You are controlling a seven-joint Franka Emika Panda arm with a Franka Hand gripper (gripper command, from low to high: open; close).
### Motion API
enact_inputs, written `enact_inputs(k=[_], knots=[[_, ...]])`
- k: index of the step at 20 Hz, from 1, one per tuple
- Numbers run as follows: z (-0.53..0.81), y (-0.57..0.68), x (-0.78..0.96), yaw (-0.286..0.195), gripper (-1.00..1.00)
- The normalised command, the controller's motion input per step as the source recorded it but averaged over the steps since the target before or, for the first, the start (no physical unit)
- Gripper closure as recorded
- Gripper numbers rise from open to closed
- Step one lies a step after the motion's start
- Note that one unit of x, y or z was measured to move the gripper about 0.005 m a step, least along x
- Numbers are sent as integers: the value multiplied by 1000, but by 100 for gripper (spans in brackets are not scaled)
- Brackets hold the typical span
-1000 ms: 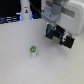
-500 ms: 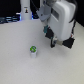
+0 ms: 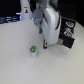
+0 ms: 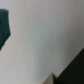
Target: Open the kcup holder, insert the kcup into the holder, and close the kcup holder
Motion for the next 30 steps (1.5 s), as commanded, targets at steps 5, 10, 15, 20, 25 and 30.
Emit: enact_inputs(k=[5,10,15,20,25,30], knots=[[-462,-445,-334,-268,-100],[-346,-410,-73,-266,-100],[-268,-187,92,-241,-100],[-307,-139,149,-225,-100],[-175,-119,51,-198,100],[-3,-71,-22,-131,100]])
